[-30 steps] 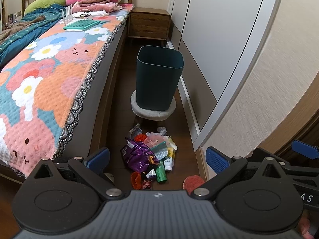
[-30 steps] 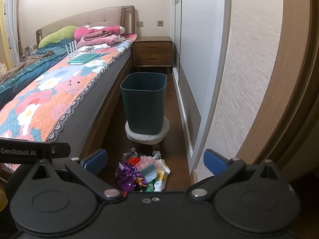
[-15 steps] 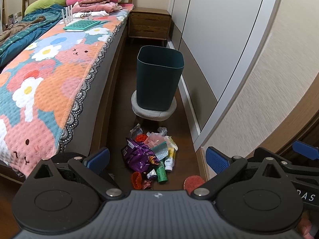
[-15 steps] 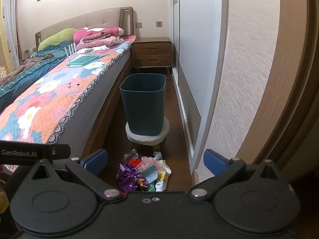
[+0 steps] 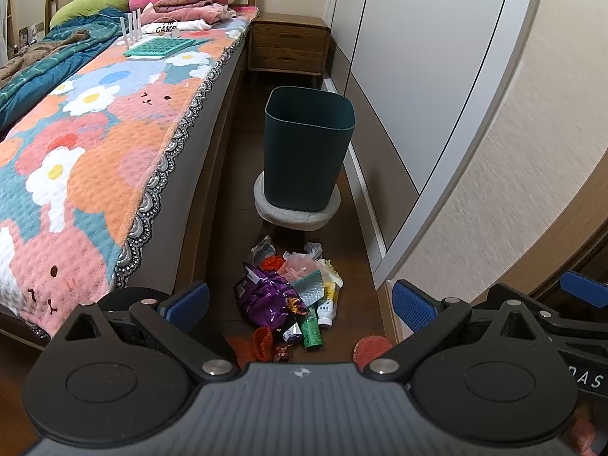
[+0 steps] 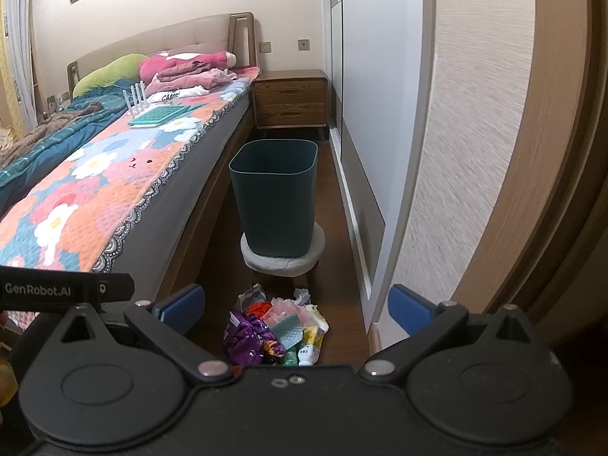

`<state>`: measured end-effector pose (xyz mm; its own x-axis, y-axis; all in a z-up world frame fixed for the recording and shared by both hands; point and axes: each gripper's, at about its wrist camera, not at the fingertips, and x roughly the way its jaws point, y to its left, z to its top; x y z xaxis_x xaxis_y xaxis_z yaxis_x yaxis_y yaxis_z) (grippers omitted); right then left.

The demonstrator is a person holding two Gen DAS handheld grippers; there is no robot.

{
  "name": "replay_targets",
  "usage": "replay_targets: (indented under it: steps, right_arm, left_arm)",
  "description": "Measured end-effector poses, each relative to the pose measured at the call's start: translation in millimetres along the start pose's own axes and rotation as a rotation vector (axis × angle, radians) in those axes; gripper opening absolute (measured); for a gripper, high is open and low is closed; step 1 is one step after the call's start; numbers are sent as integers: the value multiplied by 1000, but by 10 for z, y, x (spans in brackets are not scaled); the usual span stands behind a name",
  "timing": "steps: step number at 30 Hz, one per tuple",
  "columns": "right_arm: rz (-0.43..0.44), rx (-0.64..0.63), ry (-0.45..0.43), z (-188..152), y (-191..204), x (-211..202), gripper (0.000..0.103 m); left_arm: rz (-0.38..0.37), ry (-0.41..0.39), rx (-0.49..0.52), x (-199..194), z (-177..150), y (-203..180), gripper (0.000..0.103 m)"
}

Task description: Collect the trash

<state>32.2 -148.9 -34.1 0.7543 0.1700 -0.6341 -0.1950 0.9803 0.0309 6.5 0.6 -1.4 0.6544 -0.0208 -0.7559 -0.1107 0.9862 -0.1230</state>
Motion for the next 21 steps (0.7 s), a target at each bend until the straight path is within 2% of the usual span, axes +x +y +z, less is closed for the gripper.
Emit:
replay_targets:
  steps: [21]
  right_arm:
    - [-2, 17, 21, 28, 4, 53, 103]
  left_arm:
    - [3, 21, 9, 75, 16, -27, 103]
